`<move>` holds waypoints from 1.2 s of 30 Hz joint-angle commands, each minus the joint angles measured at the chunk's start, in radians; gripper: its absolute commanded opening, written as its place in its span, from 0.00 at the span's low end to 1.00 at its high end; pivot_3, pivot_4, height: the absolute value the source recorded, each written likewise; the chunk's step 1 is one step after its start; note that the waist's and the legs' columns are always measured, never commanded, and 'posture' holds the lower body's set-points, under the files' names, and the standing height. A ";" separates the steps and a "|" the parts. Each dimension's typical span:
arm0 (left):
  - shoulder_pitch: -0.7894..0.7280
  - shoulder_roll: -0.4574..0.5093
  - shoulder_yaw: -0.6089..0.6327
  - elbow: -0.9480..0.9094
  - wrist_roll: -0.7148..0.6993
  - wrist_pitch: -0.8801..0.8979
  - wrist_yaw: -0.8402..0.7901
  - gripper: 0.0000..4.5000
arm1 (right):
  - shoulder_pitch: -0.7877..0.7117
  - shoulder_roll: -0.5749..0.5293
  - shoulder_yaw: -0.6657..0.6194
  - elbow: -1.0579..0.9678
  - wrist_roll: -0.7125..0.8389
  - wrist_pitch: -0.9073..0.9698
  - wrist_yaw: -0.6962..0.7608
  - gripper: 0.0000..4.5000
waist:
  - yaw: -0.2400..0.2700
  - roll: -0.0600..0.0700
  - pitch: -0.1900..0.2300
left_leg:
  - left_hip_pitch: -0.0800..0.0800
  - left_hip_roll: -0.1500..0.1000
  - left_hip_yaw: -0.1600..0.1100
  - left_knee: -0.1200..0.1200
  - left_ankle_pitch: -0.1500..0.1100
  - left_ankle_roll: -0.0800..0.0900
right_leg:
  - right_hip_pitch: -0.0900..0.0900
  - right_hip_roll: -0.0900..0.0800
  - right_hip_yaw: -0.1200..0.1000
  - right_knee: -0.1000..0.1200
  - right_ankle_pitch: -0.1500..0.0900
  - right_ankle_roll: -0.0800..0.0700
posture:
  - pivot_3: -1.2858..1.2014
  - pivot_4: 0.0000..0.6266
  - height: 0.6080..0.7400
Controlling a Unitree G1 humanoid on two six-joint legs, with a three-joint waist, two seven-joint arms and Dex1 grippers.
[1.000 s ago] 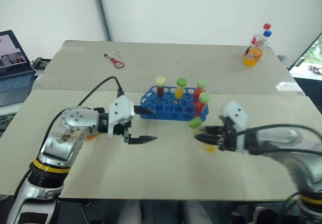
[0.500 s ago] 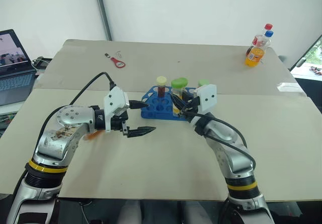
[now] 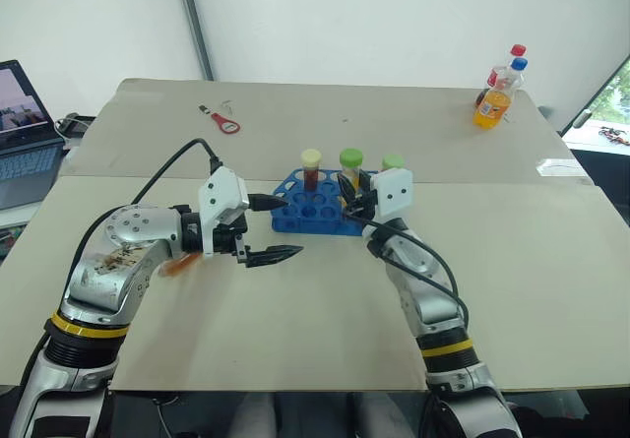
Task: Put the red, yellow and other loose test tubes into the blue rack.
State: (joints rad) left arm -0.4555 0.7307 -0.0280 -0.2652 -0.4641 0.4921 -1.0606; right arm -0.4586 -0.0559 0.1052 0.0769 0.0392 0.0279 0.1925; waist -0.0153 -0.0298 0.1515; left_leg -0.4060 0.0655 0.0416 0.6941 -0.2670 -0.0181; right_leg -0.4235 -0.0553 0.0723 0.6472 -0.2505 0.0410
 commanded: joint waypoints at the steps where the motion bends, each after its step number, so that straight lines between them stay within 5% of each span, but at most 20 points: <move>1: 0.001 0.005 0.027 -0.007 -0.002 -0.028 0.001 1.00 | 0.012 0.003 0.006 -0.033 -0.013 -0.017 -0.002 0.21 | 0.000 0.000 0.000 | 0.000 0.000 0.000 0.000 0.000 0.000 | 0.000 0.000 0.000 0.000 0.000 0.000 | 0.52 0.24 1.00; 26: -0.041 -0.031 0.011 -0.023 -0.012 0.013 0.055 1.00 | 0.065 0.066 -0.015 0.020 -0.011 -0.102 -0.062 0.21 | 0.000 0.000 0.000 | 0.000 0.000 0.000 0.000 0.000 0.000 | 0.000 0.000 0.000 0.000 0.000 0.000 | 0.52 0.24 1.00; 30: -0.045 -0.032 0.012 -0.033 -0.025 0.037 0.062 1.00 | 0.094 0.061 -0.015 -0.006 0.003 -0.098 -0.040 0.60 | 0.000 0.000 0.000 | 0.000 0.000 0.000 0.000 0.000 0.000 | 0.000 0.000 0.000 0.000 0.000 0.000 | 0.52 0.24 1.00; 35: -0.051 -0.011 0.024 -0.043 -0.029 0.061 0.058 1.00 | 0.130 0.036 -0.006 -0.069 0.001 -0.041 -0.011 0.98 | -0.002 0.000 0.000 | 0.000 0.000 0.000 0.000 0.000 0.000 | 0.000 0.000 0.000 0.000 0.000 0.000 | 0.52 0.24 1.00; 36: -0.051 0.007 0.032 -0.043 -0.025 0.067 0.053 1.00 | 0.147 0.010 0.006 -0.103 -0.007 -0.015 0.014 0.99 | -0.001 0.000 0.000 | 0.000 0.000 0.000 0.000 0.000 0.000 | 0.000 0.000 0.000 0.000 0.000 0.000 | 0.52 0.24 1.00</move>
State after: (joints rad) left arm -0.4845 0.7124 -0.0228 -0.2707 -0.4750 0.5516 -1.0030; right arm -0.3220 -0.0293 0.1068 0.0493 0.0244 -0.0085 0.1817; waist -0.0168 -0.0294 0.1518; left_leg -0.4061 0.0656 0.0413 0.6937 -0.2669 -0.0182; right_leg -0.4237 -0.0552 0.0722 0.6473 -0.2506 0.0409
